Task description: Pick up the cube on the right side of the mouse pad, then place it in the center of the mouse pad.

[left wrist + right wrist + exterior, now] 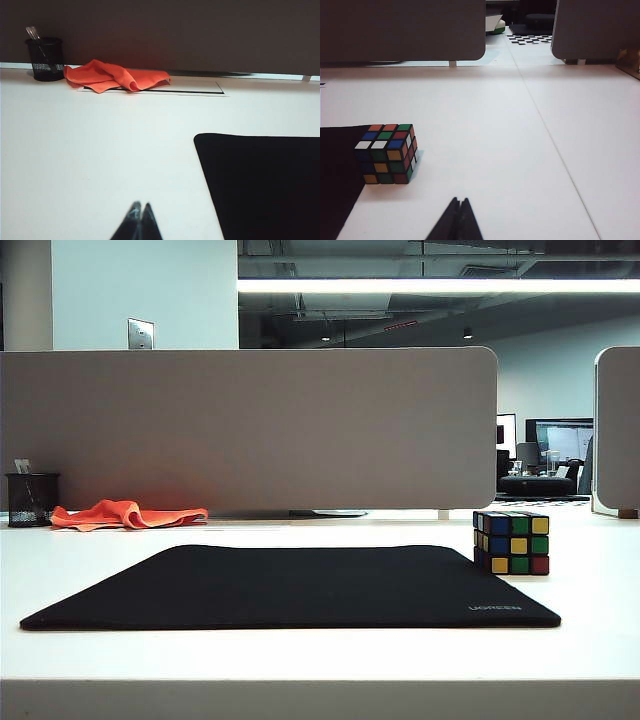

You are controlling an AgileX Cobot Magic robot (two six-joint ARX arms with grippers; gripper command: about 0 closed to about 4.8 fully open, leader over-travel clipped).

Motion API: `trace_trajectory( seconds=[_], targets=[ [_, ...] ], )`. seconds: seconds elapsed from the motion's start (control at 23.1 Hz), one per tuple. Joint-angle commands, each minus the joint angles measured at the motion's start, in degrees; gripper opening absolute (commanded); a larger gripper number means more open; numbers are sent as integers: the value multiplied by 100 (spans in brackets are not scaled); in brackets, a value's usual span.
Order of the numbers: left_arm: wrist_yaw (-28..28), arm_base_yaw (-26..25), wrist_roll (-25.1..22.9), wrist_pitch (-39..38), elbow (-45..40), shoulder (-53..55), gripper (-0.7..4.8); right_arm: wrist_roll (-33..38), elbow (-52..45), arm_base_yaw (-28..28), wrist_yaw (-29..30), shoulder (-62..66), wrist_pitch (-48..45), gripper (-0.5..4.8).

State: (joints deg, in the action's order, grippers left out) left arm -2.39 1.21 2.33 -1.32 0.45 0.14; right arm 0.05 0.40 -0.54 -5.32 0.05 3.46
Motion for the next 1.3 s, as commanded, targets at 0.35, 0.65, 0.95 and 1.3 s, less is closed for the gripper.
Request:
trace_trajectory(
  seconds=[0.35, 0.65, 0.95, 1.3],
  targets=[
    [-24, 0, -17, 57, 4, 2, -6, 11, -33, -2, 35, -13, -107, 10],
    [-452, 2, 656, -94, 374, 2, -6, 516, -31, -2, 238, -13, -79, -1],
    [-1086, 0, 402, -758, 1576, 442, -6, 1088, 566, -4, 345, 11, 9, -2],
    [-2050, 2, 70, -1106, 3285, 2828, -6, 734, 1998, -4, 422, 649, 866, -3]
  ],
)
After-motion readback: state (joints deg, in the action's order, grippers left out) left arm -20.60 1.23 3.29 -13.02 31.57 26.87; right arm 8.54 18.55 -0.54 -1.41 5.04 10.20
